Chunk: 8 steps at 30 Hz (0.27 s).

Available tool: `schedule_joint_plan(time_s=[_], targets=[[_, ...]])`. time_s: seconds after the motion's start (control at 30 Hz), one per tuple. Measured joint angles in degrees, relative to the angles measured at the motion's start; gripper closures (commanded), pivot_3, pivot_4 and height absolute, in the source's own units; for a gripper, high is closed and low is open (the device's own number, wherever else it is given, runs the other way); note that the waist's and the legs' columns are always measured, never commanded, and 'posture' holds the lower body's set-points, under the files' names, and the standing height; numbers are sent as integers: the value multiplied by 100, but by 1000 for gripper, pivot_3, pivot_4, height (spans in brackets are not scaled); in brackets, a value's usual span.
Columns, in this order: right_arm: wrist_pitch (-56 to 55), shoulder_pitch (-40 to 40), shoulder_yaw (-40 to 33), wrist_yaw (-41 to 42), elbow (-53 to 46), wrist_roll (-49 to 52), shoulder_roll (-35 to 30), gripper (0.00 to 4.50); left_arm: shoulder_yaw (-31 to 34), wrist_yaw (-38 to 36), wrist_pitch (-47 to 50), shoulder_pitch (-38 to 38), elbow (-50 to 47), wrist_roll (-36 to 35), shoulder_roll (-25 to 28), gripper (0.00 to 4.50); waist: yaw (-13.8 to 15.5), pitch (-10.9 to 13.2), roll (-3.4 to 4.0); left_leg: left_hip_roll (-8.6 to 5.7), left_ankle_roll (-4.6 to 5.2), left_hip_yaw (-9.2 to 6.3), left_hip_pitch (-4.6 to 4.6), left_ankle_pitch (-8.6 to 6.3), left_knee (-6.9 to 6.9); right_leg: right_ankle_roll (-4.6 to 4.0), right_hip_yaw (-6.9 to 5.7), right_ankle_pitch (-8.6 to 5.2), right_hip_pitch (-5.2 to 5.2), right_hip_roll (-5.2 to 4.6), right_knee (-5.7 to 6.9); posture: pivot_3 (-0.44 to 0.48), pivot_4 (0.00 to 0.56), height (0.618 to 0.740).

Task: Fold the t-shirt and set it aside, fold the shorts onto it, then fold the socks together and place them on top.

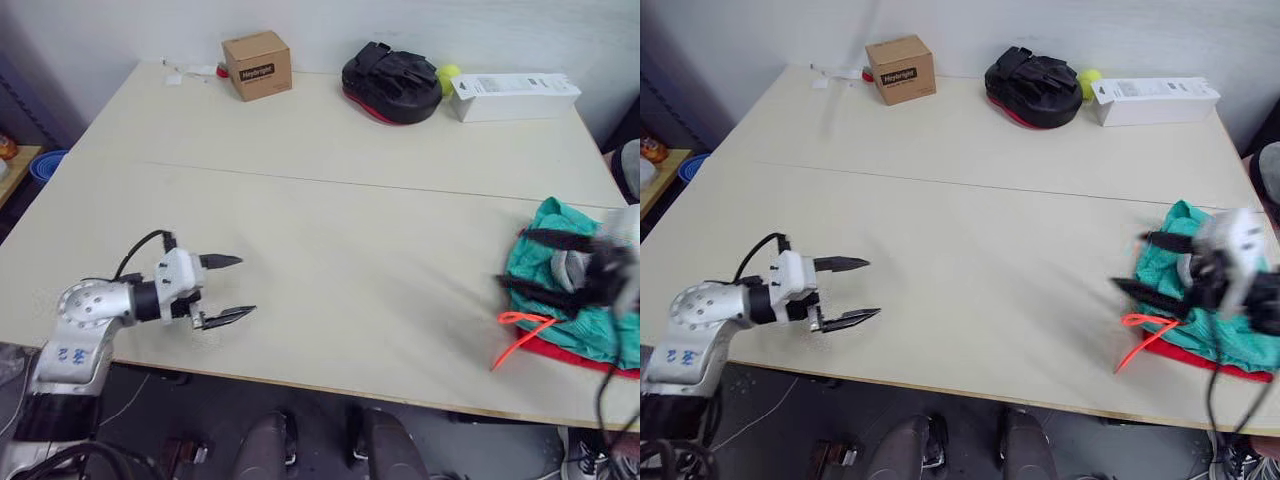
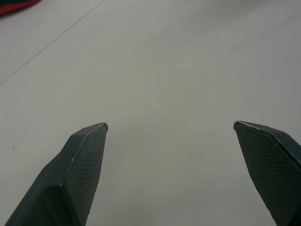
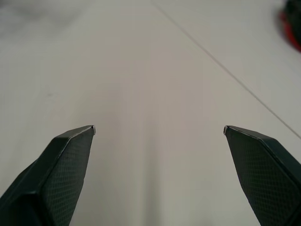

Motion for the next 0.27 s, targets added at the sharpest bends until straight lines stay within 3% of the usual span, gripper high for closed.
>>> schedule_joint_plan(time_s=[0.13, 0.27], targets=[[-1451, -213, 1072, 318, 727, -927, 476, 26, 147, 47, -263, 550, 151, 176, 181, 0, 76, 2, 0, -12, -5, 0, -1, -13, 2, 0, -5, 0, 1, -18, -5, 0, 150, 740], [-2084, -483, 1297, 270, 1319, -1227, 777, 26, 261, 115, -361, 737, 250, 201, 184, 0, 75, 4, 2, -21, -13, -11, 2, -20, 5, 0, -6, 1, 3, -38, 7, 0, 150, 740]])
